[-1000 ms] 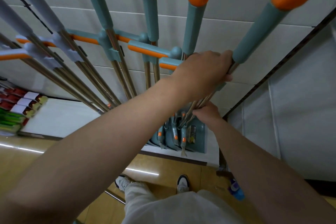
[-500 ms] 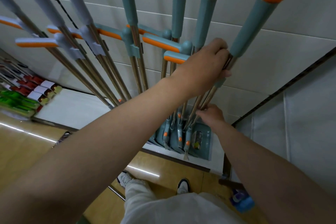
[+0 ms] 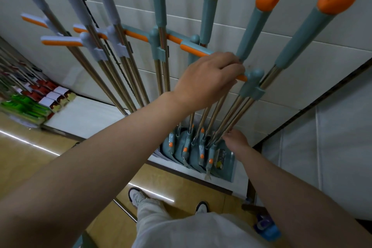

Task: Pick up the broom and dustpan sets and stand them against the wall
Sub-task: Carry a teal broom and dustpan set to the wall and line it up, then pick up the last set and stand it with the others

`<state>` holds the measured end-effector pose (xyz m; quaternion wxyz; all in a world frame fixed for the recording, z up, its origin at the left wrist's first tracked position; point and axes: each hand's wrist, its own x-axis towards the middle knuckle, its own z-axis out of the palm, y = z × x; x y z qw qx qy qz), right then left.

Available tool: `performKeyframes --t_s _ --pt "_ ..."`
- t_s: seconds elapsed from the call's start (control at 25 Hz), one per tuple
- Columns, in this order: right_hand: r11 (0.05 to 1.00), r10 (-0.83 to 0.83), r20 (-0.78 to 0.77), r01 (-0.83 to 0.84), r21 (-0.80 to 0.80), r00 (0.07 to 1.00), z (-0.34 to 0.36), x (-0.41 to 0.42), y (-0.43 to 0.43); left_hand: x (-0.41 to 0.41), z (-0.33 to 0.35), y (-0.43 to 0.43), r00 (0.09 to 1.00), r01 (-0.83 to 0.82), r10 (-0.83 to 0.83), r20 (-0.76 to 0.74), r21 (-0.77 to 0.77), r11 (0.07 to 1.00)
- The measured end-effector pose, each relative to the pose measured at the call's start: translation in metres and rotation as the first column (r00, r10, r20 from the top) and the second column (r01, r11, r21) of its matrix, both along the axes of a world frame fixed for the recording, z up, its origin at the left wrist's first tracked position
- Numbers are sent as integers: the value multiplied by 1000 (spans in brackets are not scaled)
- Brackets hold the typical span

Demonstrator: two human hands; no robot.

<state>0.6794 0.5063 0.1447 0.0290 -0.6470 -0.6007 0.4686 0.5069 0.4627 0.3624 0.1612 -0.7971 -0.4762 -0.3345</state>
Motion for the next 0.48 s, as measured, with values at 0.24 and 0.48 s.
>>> performKeyframes --t_s 0.24,0.48 --pt "995 -25 45 29 -101 999 -1 -18 -21 -12 -5 -22 997 -47 46 -57 -30 998" --pt "980 119 -127 -137 -142 985 8 -61 -49 -55 -39 -71 969 -246 245 -26 -174 954"
